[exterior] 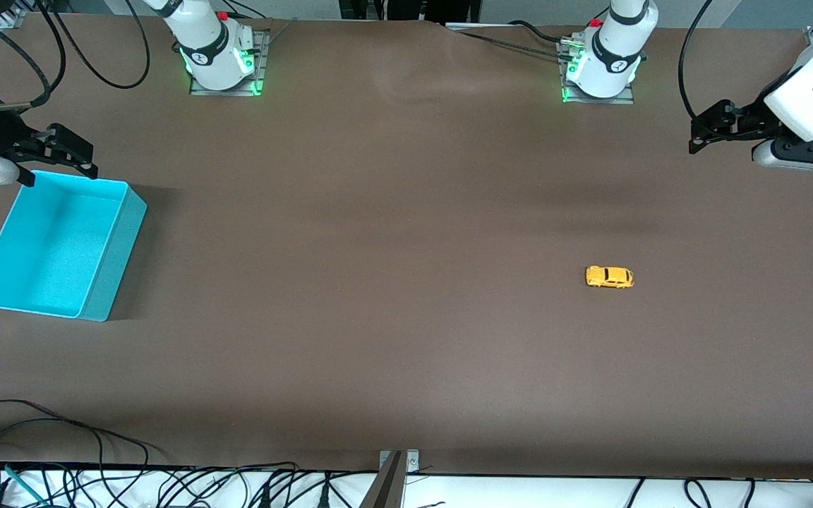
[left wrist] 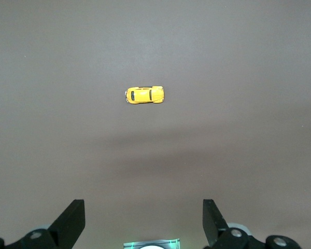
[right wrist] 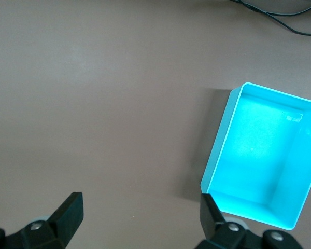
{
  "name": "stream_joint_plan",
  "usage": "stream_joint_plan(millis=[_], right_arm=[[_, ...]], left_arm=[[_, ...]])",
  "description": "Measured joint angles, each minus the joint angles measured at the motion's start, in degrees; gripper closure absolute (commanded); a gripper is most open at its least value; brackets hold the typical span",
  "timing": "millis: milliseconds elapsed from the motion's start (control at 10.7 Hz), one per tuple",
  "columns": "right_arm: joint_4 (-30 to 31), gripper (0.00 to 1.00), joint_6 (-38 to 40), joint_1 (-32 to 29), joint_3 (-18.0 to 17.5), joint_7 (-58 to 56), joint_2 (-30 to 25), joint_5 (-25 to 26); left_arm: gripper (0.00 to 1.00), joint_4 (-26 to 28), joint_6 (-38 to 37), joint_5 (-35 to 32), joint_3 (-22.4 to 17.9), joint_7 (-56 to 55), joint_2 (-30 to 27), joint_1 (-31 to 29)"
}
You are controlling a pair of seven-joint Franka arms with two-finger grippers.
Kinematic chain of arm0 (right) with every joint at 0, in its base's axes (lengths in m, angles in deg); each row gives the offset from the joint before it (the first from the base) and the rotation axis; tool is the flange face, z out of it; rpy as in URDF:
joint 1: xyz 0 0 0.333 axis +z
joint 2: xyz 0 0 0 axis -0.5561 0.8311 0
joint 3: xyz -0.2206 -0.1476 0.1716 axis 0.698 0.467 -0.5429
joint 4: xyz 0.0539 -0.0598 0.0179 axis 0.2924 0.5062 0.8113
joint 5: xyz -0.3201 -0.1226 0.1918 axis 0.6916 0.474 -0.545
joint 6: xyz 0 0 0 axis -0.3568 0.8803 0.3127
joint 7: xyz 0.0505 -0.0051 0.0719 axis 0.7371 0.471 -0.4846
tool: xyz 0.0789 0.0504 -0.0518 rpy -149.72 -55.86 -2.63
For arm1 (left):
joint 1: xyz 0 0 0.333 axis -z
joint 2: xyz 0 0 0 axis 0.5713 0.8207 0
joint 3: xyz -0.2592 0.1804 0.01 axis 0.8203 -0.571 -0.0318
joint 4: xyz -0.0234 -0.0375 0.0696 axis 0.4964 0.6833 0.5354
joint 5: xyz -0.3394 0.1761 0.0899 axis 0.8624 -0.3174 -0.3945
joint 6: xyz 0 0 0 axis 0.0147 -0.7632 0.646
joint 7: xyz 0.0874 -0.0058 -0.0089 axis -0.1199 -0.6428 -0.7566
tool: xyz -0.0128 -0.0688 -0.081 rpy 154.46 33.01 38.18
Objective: Wind up and store yellow beetle car
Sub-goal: 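Reach the left gripper down over the yellow beetle car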
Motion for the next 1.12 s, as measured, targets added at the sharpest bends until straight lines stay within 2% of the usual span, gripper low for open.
stream_joint_plan(millis=[654,935,1122], right_arm=[[0.00,0.00,0.00,-0.01,0.28,0.00,0.00,0.00],[0.00,0.00,0.01,-0.01,0.35,0.00,0.00,0.00],[0.00,0.00,0.02,-0.01,0.36,0.00,0.00,0.00]], left_arm=[[0.00,0.00,-0.13,0.00,-0.12,0.00,0.14,0.23],[0.00,0.02,0.04,-0.02,-0.23,0.00,3.21,0.22],[0.00,0.02,3.13,-0.04,-0.31,0.13,5.45,0.25]])
